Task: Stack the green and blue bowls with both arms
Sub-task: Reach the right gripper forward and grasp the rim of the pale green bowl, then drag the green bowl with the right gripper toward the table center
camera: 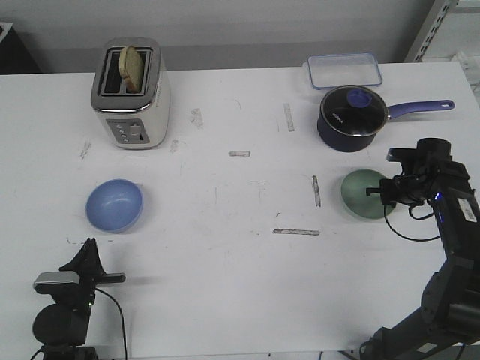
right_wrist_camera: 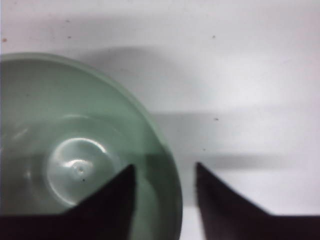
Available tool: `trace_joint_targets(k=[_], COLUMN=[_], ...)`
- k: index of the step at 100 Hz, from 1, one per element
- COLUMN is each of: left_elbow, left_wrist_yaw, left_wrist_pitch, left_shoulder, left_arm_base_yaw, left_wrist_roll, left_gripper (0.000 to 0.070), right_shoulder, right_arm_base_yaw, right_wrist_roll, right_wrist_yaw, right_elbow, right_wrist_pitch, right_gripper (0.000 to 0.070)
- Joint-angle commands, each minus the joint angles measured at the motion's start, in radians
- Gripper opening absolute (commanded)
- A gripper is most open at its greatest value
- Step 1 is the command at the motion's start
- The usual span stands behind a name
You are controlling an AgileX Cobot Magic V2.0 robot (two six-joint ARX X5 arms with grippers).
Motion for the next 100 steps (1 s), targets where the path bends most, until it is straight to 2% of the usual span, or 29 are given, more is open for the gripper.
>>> trace_joint_targets(k=[1,44,55,68,85,100], left_elbow=[-0.021,-0.021,-0.021,-0.021,-0.021,-0.021], left_wrist_yaw=[-0.001,-0.001,-0.001,-0.001,-0.001,-0.001], left_wrist_pitch=[0.011,0.014,0.014,0.014,0.014,0.013], left_shoulder=[-0.002,-0.002,-0.002,-0.002,-0.002,-0.002], left_arm_base_yaw=[-0.001,-0.001,-0.001,-0.001,-0.001,-0.001], left_wrist_roll=[-0.001,-0.001,-0.001,-0.001,-0.001,-0.001], left_gripper=[0.0001,0.0001,0.0001,0.0001,0.0001,0.0001], right_shoulder=[0.013,-0.132,-0.211,-0.297,-0.333,-0.315], right_arm_base_yaw=[-0.001,0.024,0.070,0.172,0.371,0.555], right_wrist_roll=[-0.005,0.026,0.040,0.094,0.217,0.248], right_wrist_yaw=[-0.002,-0.001,-0.043,-0.077,-0.091,-0.111], right_elbow=[0.013,0.065,0.082,0.082,0.082,0.081], right_wrist_pitch=[0.001,0.001,-0.006,-0.005,-0.009,-0.005], right_gripper=[0.0001,0.0001,0.0001,0.0001,0.0001,0.0001])
